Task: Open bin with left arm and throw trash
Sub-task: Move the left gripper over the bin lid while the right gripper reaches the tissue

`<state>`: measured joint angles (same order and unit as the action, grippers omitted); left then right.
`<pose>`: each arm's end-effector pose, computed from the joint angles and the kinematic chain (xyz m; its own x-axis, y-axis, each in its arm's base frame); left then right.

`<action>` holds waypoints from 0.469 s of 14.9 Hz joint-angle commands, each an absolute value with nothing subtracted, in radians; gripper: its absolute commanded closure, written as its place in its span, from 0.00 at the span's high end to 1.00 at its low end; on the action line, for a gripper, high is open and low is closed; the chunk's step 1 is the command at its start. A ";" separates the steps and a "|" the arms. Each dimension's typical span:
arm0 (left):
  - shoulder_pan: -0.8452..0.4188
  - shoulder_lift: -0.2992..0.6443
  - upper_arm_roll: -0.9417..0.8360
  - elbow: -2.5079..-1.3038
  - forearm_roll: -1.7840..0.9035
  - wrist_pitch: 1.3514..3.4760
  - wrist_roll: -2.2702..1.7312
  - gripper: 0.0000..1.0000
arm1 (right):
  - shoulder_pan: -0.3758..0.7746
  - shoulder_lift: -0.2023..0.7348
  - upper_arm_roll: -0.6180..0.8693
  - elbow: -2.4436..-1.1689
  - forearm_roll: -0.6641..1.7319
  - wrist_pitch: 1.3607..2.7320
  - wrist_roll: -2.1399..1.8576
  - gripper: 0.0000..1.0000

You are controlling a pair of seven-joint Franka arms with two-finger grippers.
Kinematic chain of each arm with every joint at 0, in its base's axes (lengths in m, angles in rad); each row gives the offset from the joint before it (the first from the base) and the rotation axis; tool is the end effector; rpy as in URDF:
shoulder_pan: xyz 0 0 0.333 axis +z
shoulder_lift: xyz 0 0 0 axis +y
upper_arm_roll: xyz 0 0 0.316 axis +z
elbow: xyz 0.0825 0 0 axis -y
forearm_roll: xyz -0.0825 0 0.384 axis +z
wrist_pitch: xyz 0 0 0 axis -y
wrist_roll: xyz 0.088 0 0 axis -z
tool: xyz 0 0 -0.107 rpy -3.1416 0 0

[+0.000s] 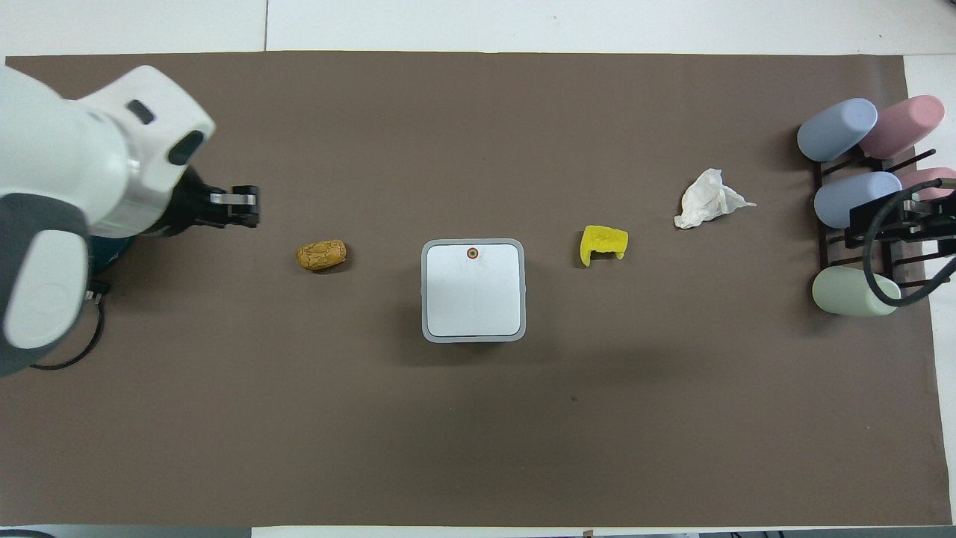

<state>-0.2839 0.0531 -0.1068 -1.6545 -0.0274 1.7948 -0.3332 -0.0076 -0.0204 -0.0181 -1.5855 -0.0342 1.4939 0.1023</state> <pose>0.5431 -0.2246 0.5748 0.9962 -0.0499 0.0717 -0.0542 -0.9968 0.0595 0.5394 -0.0179 0.6224 0.9892 -0.1301 -0.0673 -0.1276 -0.9910 0.0409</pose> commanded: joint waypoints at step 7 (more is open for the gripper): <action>-0.505 0.294 -0.092 -1.621 -0.078 2.058 -0.508 0.00 | -0.011 0.036 -0.008 -1.867 -0.026 1.984 0.023 1.00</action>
<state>-0.4943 0.2964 -0.1099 -1.6393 -0.0498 2.0420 -0.5115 -0.0059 -0.0230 -0.0118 -1.8546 -0.0338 1.8943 0.0765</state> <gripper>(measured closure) 0.991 0.000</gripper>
